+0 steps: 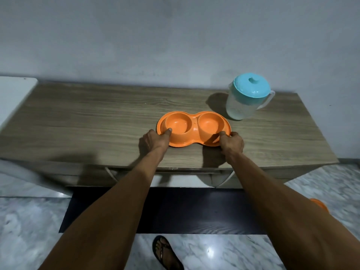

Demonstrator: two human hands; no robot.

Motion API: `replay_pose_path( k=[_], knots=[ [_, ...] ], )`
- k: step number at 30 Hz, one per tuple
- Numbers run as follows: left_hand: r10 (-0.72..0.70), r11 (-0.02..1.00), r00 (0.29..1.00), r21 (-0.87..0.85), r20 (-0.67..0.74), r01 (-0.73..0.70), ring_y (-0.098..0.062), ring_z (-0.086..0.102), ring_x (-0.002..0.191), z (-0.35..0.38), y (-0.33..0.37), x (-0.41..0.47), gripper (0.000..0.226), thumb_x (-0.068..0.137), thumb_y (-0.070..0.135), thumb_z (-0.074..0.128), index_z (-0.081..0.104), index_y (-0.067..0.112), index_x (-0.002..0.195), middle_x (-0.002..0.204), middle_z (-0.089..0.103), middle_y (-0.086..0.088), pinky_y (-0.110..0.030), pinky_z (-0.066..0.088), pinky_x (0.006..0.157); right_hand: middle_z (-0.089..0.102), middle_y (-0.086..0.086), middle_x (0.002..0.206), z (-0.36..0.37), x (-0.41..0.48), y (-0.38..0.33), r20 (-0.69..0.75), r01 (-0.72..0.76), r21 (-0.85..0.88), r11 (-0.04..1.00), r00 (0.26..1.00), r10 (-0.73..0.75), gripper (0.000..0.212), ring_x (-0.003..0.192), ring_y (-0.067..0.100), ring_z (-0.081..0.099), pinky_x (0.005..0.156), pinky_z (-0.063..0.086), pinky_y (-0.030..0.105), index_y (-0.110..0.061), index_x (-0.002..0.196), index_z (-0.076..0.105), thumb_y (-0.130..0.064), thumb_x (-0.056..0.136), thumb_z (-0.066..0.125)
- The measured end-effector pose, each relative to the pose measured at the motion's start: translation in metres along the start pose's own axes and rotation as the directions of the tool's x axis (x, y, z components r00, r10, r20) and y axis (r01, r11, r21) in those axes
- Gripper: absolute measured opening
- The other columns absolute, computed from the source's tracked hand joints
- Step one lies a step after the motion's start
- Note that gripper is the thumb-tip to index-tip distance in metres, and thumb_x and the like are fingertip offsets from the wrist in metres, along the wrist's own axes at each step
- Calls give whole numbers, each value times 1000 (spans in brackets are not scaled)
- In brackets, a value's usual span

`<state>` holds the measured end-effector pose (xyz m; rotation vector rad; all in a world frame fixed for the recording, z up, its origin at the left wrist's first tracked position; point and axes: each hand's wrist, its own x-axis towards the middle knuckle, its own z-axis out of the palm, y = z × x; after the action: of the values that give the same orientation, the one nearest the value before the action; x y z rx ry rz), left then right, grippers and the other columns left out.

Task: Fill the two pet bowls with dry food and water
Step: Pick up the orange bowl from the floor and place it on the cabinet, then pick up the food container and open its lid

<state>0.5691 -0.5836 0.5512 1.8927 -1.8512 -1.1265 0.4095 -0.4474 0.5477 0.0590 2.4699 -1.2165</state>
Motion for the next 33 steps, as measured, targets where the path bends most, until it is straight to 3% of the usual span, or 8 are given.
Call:
replay_pose_path(
  k=[3,11,16,20,25,28,30,33],
  knots=[
    [-6,1000,999,-18,-46,5,-37,58,115,-17,-10,-17,70,83,62,60,60,7,126,127,63,-16,-40,47,92,57,20,132,-5,-19,8,15,41,-28,999,999,-41,49,119,39,55,95,46,38,-6,131,56,-38,93,55],
    [8,958,995,-284,-95,-35,-33,46,131,-70,-51,-82,63,90,41,63,49,3,138,144,46,-17,-36,38,104,54,17,138,-30,-106,36,71,102,20,995,992,-104,47,123,35,53,93,42,35,-8,132,56,-35,94,55],
    [-15,956,989,-291,-150,-30,-34,51,126,-101,-90,-107,51,93,34,57,57,0,130,137,55,-20,-34,41,100,55,16,137,-31,-157,63,127,140,25,990,982,-142,45,122,34,54,98,42,35,-8,131,56,-33,94,55],
    [-26,940,988,-341,-151,-27,-36,62,108,-108,-119,-108,35,95,26,57,69,-6,103,112,67,-25,-36,46,90,60,15,128,-16,-177,86,166,186,-5,983,969,-182,37,116,32,58,100,44,39,-8,121,63,-31,94,56],
    [-39,948,990,-319,-136,-7,-32,63,103,-93,-174,-72,33,95,32,57,71,3,101,105,70,-19,-34,45,84,63,11,120,52,-176,116,235,254,-21,967,941,-242,33,110,28,59,97,48,41,-12,117,64,-32,92,55],
    [16,952,991,-300,-135,-56,-26,60,96,-74,-211,-37,32,97,32,54,70,5,105,106,68,-15,-29,40,77,64,10,114,106,-160,139,257,296,0,955,923,-286,22,104,27,59,93,47,40,-15,107,64,-31,93,55],
    [68,947,987,-302,-146,-110,-29,60,103,-61,-230,-16,33,99,31,52,68,5,111,109,68,-16,-28,38,78,64,12,110,139,-148,153,262,313,33,949,914,-311,16,101,28,59,89,45,35,-15,99,63,-29,94,55],
    [146,930,977,-315,-154,-189,-29,58,103,-35,-256,16,37,101,32,48,66,4,115,109,67,-17,-27,36,79,65,14,109,189,-130,171,241,335,102,937,905,-350,18,104,30,60,94,46,37,-12,102,64,-25,95,55]
  ],
)
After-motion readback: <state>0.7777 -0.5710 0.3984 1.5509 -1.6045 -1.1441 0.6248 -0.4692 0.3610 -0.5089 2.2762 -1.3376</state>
